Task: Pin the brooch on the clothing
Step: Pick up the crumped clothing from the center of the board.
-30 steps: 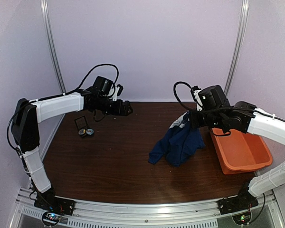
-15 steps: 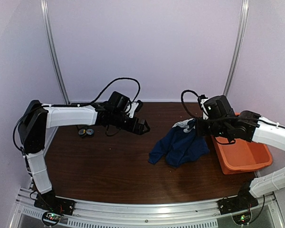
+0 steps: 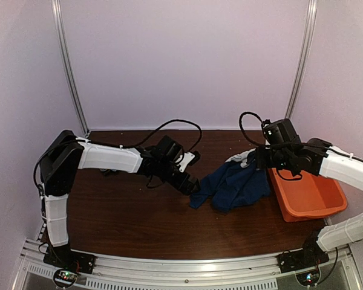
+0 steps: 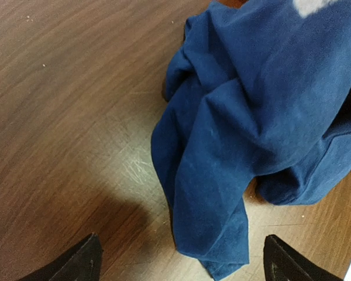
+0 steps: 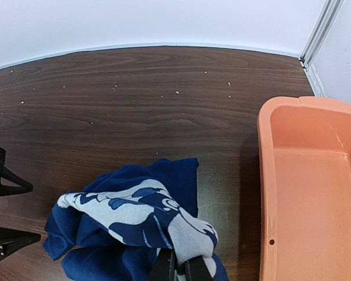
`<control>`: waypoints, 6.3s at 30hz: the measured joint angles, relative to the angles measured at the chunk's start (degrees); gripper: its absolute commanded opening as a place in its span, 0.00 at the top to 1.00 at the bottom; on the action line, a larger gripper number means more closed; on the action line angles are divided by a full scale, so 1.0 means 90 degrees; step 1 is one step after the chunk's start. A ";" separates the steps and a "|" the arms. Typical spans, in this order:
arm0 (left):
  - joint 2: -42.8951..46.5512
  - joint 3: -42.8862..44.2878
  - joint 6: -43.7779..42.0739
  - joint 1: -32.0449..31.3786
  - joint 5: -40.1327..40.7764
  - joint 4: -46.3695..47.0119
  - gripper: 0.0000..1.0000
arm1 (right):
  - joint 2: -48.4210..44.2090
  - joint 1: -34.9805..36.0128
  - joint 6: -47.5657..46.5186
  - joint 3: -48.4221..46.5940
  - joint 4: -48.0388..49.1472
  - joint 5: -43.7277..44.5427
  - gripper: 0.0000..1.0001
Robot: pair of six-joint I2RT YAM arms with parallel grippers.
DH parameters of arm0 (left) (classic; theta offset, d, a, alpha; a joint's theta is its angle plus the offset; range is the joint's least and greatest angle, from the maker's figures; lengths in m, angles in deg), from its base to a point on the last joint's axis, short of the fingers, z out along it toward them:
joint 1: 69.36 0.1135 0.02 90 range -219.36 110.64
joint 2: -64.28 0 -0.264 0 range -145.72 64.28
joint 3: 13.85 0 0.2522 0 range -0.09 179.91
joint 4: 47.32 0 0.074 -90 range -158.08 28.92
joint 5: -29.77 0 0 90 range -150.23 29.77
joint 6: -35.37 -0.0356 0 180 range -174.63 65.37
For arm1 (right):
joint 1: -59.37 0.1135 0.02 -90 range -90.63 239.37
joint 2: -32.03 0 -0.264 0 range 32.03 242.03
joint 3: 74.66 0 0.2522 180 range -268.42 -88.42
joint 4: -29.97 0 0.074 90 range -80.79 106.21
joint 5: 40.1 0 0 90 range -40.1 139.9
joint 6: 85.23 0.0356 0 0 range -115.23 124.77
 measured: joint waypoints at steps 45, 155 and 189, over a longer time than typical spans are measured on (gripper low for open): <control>0.2817 -0.0750 0.0061 0.0010 0.1838 -0.0831 1.00 | 0.1124 -0.0418 -0.1214 -0.0814 0.0117 -0.1664 0.85; 0.0197 0.1273 0.0588 0.0916 0.3398 -0.1569 0.13 | 0.1178 0.1307 -0.0950 -0.0935 -0.1972 0.1430 1.00; 0.0102 -0.0500 0.1234 -0.2582 0.3555 -0.0964 0.29 | 0.1996 -0.0228 -0.1144 -0.0789 -0.1064 0.0240 1.00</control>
